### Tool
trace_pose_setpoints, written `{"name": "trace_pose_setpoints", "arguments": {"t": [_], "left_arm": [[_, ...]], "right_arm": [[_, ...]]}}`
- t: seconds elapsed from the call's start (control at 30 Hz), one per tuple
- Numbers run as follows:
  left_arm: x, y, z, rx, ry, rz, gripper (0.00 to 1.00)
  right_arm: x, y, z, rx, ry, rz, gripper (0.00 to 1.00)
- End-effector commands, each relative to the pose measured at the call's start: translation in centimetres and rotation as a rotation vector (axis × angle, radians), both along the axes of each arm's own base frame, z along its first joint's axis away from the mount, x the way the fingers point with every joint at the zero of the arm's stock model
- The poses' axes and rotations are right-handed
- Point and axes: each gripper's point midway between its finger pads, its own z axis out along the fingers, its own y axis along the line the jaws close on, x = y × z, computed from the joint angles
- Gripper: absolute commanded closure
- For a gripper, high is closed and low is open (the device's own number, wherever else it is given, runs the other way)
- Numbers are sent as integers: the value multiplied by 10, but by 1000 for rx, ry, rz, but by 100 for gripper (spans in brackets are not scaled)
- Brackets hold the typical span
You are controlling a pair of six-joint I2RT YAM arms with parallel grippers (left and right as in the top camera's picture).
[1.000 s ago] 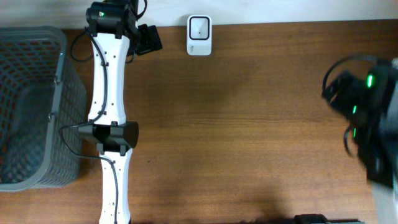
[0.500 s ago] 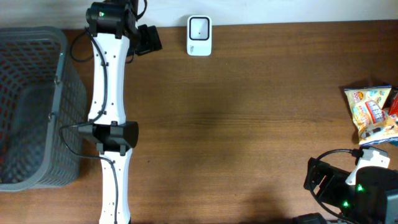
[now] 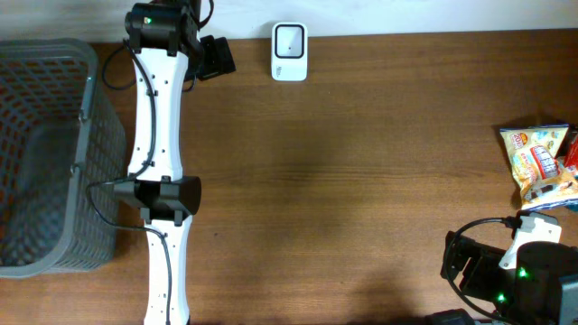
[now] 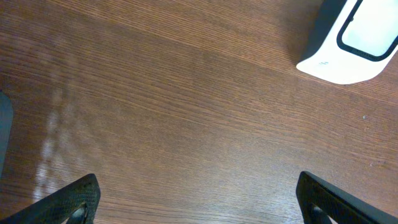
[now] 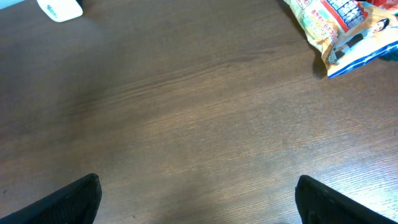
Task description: Scan the item barcode
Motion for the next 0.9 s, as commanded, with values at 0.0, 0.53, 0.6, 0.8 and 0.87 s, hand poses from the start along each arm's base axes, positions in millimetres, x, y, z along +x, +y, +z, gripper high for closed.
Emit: {"name": "trace_pose_setpoints", "arguments": {"t": [0.0,0.53,0.6,0.8,0.87], "left_arm": [[1,3,-3,14,5,-3,1],[1,3,-3,14,5,-2,1],[1,3,-3,14,5,-2,1],[1,3,-3,14,5,-3,1],[1,3,-3,14,5,-3,1]], "right_arm": [[-1,2,-1,2,1,16,2],[-15,-4,-14,16,-178,0,2],[-14,-4,-9,0,-324,21,1],[18,8,-21,-113,-522,154,2],[32,10,-32,-112,-527,153,2]]}}
